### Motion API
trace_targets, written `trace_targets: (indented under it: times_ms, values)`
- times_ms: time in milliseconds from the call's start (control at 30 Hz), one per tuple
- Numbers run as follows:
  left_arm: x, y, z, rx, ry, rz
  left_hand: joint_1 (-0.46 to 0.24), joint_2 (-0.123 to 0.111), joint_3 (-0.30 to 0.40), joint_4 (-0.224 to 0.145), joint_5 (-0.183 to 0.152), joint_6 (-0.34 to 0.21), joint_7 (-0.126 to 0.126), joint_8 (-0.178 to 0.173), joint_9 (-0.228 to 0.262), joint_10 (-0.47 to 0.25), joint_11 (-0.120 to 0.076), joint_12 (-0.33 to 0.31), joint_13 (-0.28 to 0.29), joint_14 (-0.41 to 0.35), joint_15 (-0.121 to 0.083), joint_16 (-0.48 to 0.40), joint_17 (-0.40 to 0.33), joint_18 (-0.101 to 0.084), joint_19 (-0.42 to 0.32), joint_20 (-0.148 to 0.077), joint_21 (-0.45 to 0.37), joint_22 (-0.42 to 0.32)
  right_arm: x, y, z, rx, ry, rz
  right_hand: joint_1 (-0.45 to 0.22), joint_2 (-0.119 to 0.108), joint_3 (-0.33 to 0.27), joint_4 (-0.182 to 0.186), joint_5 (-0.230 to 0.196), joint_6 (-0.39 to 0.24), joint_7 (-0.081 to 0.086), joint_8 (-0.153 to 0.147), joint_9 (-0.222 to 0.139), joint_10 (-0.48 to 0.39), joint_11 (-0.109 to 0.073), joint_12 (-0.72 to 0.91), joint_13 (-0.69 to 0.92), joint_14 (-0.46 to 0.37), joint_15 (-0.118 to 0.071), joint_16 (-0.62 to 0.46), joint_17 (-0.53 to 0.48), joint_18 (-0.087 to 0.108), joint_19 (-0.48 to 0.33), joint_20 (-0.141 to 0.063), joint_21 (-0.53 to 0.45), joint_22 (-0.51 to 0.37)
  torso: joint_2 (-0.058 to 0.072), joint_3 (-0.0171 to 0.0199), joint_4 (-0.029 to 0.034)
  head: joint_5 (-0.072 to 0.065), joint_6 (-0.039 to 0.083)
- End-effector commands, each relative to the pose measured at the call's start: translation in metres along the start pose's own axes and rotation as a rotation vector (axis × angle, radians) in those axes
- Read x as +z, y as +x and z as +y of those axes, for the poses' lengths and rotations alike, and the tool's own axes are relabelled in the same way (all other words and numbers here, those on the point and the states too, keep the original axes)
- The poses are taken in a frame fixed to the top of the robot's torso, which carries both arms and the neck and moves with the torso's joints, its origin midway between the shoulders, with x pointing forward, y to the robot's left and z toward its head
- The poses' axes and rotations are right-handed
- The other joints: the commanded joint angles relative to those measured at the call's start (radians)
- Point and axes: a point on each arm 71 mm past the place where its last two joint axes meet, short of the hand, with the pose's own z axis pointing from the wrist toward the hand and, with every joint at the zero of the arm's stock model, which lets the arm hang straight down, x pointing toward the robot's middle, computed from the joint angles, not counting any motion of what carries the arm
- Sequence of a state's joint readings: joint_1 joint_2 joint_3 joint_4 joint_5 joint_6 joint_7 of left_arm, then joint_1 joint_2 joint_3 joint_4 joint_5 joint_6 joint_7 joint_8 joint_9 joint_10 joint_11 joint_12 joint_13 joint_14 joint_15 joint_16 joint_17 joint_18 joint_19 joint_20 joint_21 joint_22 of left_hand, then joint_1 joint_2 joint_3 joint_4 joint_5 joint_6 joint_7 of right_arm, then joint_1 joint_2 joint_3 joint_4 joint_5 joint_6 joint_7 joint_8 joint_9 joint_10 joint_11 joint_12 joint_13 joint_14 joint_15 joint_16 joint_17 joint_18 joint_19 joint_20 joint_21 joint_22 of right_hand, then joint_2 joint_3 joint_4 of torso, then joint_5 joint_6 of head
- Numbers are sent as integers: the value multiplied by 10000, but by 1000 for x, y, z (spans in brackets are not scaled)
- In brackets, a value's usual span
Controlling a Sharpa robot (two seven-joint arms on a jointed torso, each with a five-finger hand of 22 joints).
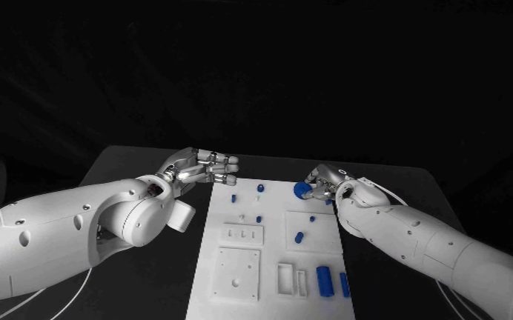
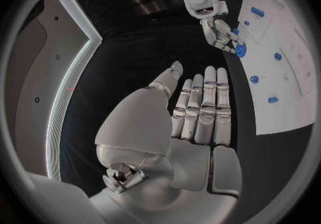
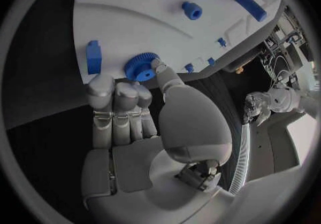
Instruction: Assemble the parts on the task board
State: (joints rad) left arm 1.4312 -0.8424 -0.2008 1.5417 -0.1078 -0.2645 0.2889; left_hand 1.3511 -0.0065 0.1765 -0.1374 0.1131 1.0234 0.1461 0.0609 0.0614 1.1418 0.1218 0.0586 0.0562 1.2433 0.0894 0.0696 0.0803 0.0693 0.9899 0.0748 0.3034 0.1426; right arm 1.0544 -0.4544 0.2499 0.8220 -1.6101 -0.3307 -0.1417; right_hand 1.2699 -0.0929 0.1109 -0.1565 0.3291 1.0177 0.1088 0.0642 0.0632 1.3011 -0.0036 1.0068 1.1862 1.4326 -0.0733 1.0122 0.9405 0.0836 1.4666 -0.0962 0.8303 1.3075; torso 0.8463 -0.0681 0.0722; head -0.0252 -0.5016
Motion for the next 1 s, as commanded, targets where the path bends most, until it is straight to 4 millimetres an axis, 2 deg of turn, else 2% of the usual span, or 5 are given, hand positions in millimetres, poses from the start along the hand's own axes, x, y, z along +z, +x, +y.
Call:
trace_targets:
  times_ms: [33, 300, 533, 733, 1000]
  values:
    - [0, 3, -1, -3, 73, 212, -36, -12, -25, -53, 1, -90, 4, 28, 8, -56, 0, -1, 15, -76, 26, -44, -14, -14, 61, 2, 24, -9, 1, 2, 2, -25, -85, 190, -58, 13, 55, -10, -31, 76, 17, -19, -3, 45, 9, 35, 8, 75, -10, 36, 15, 68, 225, 40, 36, 989, -10, 9, -13, 18, -11]
    - [1, 4, -2, 0, 72, 232, -36, -12, -25, -53, 1, -90, 4, 28, 8, -56, 0, -1, 15, -76, 26, -44, -14, -14, 61, 2, 24, -9, 1, 5, 3, -19, -86, 359, -111, 54, 85, -5, 40, 173, -10, -23, -5, 67, -9, 80, 44, 81, -19, 64, 58, 53, 226, 34, 116, 1004, -19, 0, 2, 20, -24]
    - [1, 5, -2, 28, 83, 255, -36, -12, -25, -53, 1, -90, 4, 28, 8, -56, 0, -1, 15, -76, 26, -44, -14, -14, 61, 2, 24, -9, 2, 8, 4, -62, -65, 527, -279, 189, 667, -338, -133, 656, -115, -27, -7, 123, -81, 176, 133, 102, -61, 139, 166, -6, 215, -11, 282, 1028, -3, 9, -22, 28, -39]
    - [4, 6, -1, 50, 87, 282, -39, -14, -36, -30, 0, -100, 6, 28, 8, -62, 3, 0, 16, -81, 30, -44, -14, -14, 59, 6, 33, -29, 2, 10, 6, -218, -75, 586, -432, 183, 1026, -570, -149, 854, -177, -24, -2, 146, -119, 221, 189, 104, -79, 157, 189, -44, 193, -35, 383, 1035, 12, -15, -33, -1, -70]
    - [4, 6, -1, 55, 90, 280, -39, -14, -36, -30, 0, -100, 6, 28, 8, -62, 3, 0, 16, -81, 30, -44, -14, -14, 59, 6, 33, -29, 2, 8, 13, -769, -330, 126, -508, 193, 1528, -760, -247, 1130, -242, -27, 2, 193, -149, 268, 236, 114, -99, 181, 206, -75, 193, -56, 513, 1054, -14, 9, -16, -22, -122]
